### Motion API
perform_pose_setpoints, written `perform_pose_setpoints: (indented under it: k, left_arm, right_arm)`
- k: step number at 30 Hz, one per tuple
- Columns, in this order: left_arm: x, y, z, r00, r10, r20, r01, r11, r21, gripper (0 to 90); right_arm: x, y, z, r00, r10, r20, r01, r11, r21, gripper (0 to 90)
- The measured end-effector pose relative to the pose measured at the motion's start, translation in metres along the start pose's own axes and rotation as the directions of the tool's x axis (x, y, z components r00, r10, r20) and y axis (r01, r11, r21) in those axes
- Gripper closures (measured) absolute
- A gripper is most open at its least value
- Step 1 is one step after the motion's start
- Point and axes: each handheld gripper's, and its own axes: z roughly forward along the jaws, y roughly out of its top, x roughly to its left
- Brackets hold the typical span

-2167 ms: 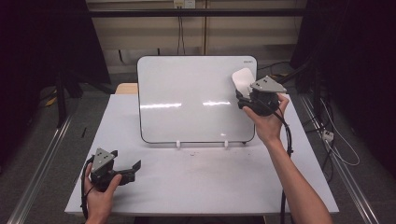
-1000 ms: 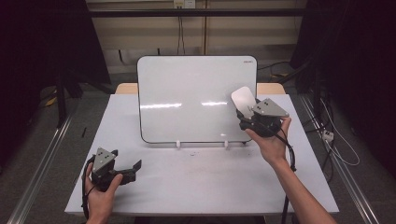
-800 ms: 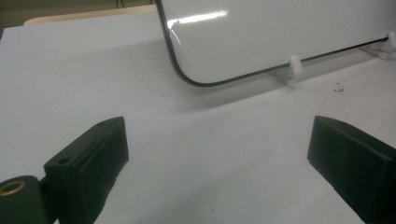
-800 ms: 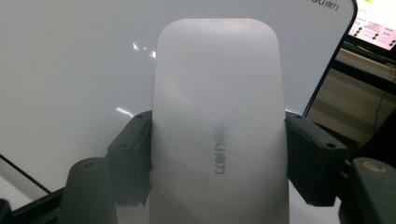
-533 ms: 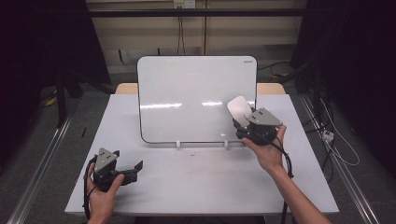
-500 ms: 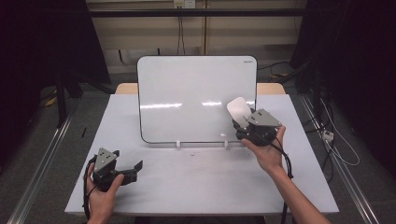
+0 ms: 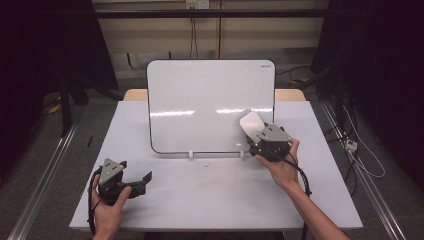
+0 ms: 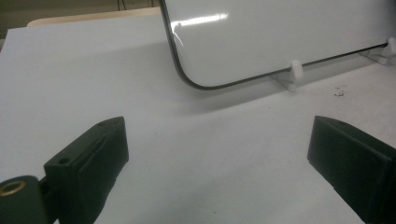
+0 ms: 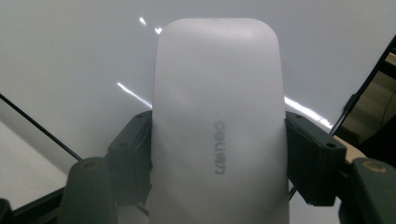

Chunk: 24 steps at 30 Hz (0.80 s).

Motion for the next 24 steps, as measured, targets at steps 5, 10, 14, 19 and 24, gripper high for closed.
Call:
perform_pose_setpoints:
  k: [5,10,14,19,24]
  left_arm:
    - [0.002,0.000,0.000,0.9999,-0.012,-0.001,0.012,0.9999,-0.007,5.2]
    - [0.001,0.000,-0.001,1.0000,-0.001,-0.005,0.001,1.0000,-0.004,5.2]
    - [0.001,0.000,0.000,1.0000,-0.004,-0.002,0.004,1.0000,-0.004,5.2]
    - [0.000,0.001,0.000,1.0000,0.001,-0.002,-0.001,1.0000,-0.005,5.2]
    - [0.000,0.001,0.002,1.0000,0.003,-0.001,-0.003,1.0000,0.004,5.2]
  right_arm:
    - [0.002,-0.006,0.005,0.9998,-0.018,0.007,0.018,1.000,0.023,31.6]
    - [0.002,-0.008,0.012,0.9991,-0.033,0.025,0.032,0.999,0.032,31.6]
    - [0.003,-0.010,0.017,0.9988,-0.035,0.035,0.033,0.999,0.041,31.6]
    - [0.005,-0.013,0.020,0.9973,-0.052,0.052,0.049,0.997,0.052,31.6]
    - [0.004,-0.013,0.021,0.9975,-0.049,0.051,0.046,0.998,0.052,31.6]
